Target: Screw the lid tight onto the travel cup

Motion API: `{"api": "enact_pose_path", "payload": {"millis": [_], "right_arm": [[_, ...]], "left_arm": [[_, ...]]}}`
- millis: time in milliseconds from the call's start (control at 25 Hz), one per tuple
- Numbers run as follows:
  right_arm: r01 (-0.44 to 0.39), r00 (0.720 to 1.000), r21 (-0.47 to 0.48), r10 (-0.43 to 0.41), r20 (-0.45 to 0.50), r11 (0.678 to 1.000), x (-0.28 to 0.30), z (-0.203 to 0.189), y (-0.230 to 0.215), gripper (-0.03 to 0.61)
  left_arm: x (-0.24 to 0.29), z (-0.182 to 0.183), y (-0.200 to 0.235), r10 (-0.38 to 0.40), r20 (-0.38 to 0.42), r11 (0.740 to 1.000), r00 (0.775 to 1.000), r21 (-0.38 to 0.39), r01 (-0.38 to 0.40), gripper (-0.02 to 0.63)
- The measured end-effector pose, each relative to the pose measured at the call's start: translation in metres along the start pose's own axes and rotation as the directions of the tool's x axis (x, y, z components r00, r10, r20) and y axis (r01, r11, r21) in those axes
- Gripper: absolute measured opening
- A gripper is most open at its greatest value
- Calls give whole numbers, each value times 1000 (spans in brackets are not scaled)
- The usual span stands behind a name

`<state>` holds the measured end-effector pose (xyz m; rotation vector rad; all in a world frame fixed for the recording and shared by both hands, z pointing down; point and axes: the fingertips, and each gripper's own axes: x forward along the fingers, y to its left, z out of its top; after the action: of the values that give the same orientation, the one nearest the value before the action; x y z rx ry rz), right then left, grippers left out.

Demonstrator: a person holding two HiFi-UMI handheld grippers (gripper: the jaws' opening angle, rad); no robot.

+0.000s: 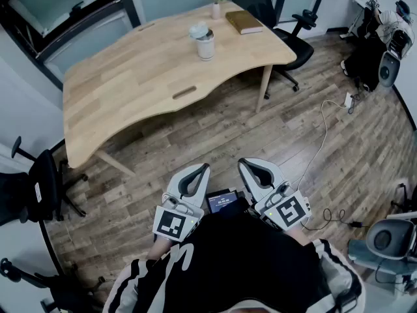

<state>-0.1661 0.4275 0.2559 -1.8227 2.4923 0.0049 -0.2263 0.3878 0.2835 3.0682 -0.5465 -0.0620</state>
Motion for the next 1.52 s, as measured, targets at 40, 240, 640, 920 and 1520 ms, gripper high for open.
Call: {"api": "enact_pose_path", "payload": {"millis": [40,240,640,920,1520], "right_arm": [[0,1000,0,0,3,1000,1,0,0,-2],[4,1000,-1,-4,4,1000,-2,1,1,-2],[21,1000,9,-21,-6,1000,-13,-2,2,-2],[29,996,5,-30,89,1000,-22,8,1,-2],[17,1000,-14,-17,-2,1000,-1,4,-4,-2]], "left_arm": [[0,0,1,2,2,1000,1000,-2,-2,2],[0,1,0,0,5,1000,1000,0,0,2],[-3,-1,-9,-15,4,1000,1000,-9,15,2],[-4,-1,-13,-15,5,1000,1000,-15,15,2],[5,5,9,34,19,999,999,0,-34,2]]}}
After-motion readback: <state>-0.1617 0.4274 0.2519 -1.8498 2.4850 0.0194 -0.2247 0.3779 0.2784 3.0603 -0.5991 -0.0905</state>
